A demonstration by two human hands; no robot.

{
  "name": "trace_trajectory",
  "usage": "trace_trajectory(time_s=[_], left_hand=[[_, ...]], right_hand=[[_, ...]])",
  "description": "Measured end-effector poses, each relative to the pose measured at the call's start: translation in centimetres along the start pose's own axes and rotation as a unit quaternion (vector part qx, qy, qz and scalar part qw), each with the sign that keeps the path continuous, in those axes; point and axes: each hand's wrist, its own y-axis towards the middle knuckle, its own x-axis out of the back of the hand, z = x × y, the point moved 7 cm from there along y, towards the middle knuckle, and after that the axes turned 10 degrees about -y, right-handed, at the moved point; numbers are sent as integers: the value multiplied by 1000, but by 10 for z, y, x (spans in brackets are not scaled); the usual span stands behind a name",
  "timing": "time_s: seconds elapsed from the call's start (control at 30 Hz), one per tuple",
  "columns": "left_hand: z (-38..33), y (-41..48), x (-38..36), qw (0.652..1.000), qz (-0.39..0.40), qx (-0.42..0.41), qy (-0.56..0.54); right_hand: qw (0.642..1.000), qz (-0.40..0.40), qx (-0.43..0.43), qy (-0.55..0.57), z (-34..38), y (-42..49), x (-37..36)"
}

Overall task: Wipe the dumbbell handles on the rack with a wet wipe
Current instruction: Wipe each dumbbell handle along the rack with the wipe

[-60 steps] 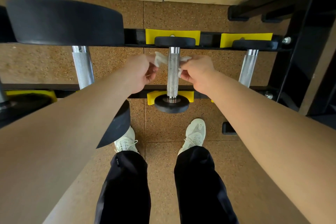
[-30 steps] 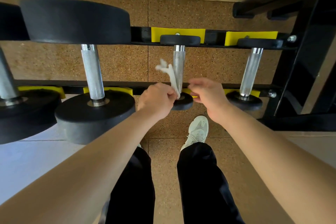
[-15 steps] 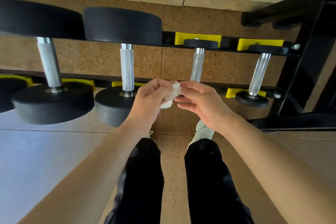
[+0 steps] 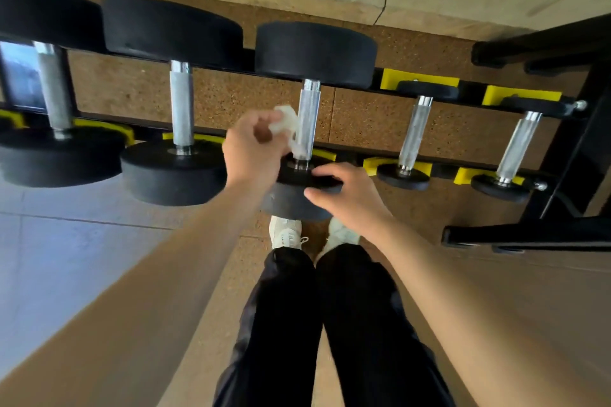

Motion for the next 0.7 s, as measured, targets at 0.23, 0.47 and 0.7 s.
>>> trace_trajectory(time_s=[0.23, 0.47, 0.7], left_hand=[[4, 47, -41, 997, 4, -21, 71], [19, 29, -45, 947, 151, -32, 282], [-41, 18, -66, 928, 132, -223, 268]], right_hand=[[992, -90, 71, -59, -12, -1, -9], [992, -87, 76, -45, -16, -1, -7], [991, -80, 92, -58, -18, 0, -10]])
